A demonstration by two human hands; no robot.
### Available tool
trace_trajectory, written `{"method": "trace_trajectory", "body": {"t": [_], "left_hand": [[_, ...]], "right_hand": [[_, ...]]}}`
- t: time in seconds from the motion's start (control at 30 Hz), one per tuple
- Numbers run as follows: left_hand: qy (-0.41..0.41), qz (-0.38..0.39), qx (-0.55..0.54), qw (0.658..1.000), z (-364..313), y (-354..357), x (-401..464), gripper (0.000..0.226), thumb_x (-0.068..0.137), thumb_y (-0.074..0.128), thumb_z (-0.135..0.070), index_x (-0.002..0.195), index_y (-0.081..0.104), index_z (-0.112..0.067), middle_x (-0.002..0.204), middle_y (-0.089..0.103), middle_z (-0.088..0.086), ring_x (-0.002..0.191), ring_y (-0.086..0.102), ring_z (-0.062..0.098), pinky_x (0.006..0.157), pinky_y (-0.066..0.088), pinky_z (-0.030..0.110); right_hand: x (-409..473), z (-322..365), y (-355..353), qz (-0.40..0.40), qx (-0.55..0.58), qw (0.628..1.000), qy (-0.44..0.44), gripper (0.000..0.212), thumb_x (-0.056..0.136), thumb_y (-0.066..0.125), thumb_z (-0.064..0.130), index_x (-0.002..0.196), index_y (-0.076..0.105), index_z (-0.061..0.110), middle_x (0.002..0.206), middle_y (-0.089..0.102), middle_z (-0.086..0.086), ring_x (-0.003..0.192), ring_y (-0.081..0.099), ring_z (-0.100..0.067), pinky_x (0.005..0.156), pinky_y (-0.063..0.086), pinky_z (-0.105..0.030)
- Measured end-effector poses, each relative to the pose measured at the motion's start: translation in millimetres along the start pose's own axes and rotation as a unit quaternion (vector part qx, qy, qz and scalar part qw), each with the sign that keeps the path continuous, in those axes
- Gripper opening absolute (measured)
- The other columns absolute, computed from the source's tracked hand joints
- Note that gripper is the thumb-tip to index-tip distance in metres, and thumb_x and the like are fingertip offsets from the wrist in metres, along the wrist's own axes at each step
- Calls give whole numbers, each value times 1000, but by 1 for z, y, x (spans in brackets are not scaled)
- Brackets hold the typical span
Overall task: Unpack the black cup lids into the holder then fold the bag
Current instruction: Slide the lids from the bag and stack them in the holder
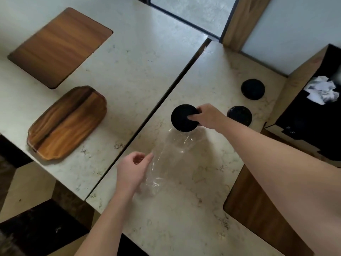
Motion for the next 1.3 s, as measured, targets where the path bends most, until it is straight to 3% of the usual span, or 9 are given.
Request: {"method": "trace_trajectory", "body": {"t": [0.13, 0.3, 0.4, 0.57, 0.63, 0.77, 1.0, 1.13, 1.3], "left_hand": [[-30, 38, -36, 998, -2, 6, -5, 15, 85, 83, -31, 90, 77, -19, 79, 75, 5, 62, 71, 23, 63, 60, 48], [0, 49, -41, 998, -4, 5, -12, 44, 77, 80, -62, 89, 71, -20, 75, 74, -2, 63, 73, 17, 58, 64, 35], [11, 16, 11, 1000, 0, 7, -12, 26, 90, 76, -35, 77, 68, -14, 65, 73, -7, 65, 76, 22, 55, 60, 32], [-44, 8, -72, 996, 19, -2, -7, 38, 88, 79, -48, 80, 72, -12, 71, 78, 2, 66, 77, 25, 54, 57, 33], [-53, 23, -91, 994, 20, -2, -8, 43, 79, 83, -59, 80, 75, -16, 72, 78, 2, 62, 75, 17, 50, 52, 31], [-28, 18, -43, 999, 24, 3, -8, 24, 90, 76, -38, 71, 73, -25, 70, 77, -2, 61, 75, 15, 46, 49, 24], [-73, -24, -34, 996, 35, -7, -6, 23, 97, 71, -30, 82, 71, -13, 77, 77, 10, 56, 72, 15, 45, 49, 31], [-84, -53, -31, 995, 9, -13, -14, 41, 86, 69, -58, 109, 63, -24, 100, 71, 4, 79, 71, 19, 64, 57, 39], [116, -100, 57, 986, -67, 15, -37, 33, 92, 66, -41, 119, 54, -27, 115, 60, -2, 104, 60, 17, 87, 51, 36]], "right_hand": [[-4, -11, -10, -12, -14, 1000, -5, 32, 93, 71, 25, 104, 75, -4, 105, 75, -25, 101, 71, -39, 95, 56, -54], [-7, -16, -13, -23, -1, 1000, -13, 28, 94, 71, 22, 106, 75, -2, 104, 76, -23, 101, 71, -38, 94, 57, -51], [-6, -18, -11, -22, 17, 1000, -3, 27, 94, 71, 21, 107, 75, -2, 106, 75, -24, 99, 71, -37, 94, 57, -51], [1, -28, -14, -47, 14, 999, 23, 20, 93, 73, 26, 94, 74, 6, 76, 67, -7, 66, 59, -21, 58, 47, -27], [4, -27, -13, -42, 23, 999, 13, 20, 92, 73, 25, 96, 76, 5, 81, 69, -10, 68, 61, -22, 64, 49, -30], [9, -22, -10, -31, 13, 999, -2, 15, 92, 72, 25, 91, 75, 10, 74, 66, -7, 63, 59, -20, 59, 47, -28], [3, -26, -12, -25, 6, 1000, -17, 16, 96, 68, 24, 103, 73, 11, 87, 71, -4, 78, 64, -22, 65, 48, -29], [-26, -33, -24, 4, 142, 989, -46, 19, 96, 70, 23, 113, 73, 30, 116, 74, 5, 110, 67, -13, 95, 51, -30], [-82, -51, -58, -18, 311, 948, -61, 17, 96, 70, 28, 104, 79, 41, 115, 77, 15, 104, 69, 4, 96, 48, -33]]}}
Point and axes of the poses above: each hand's wrist, its own x-axis towards the middle knuckle, its own y-axis out of the palm, z = x × y, the point moved 2 cm from there along x, towards the middle knuckle
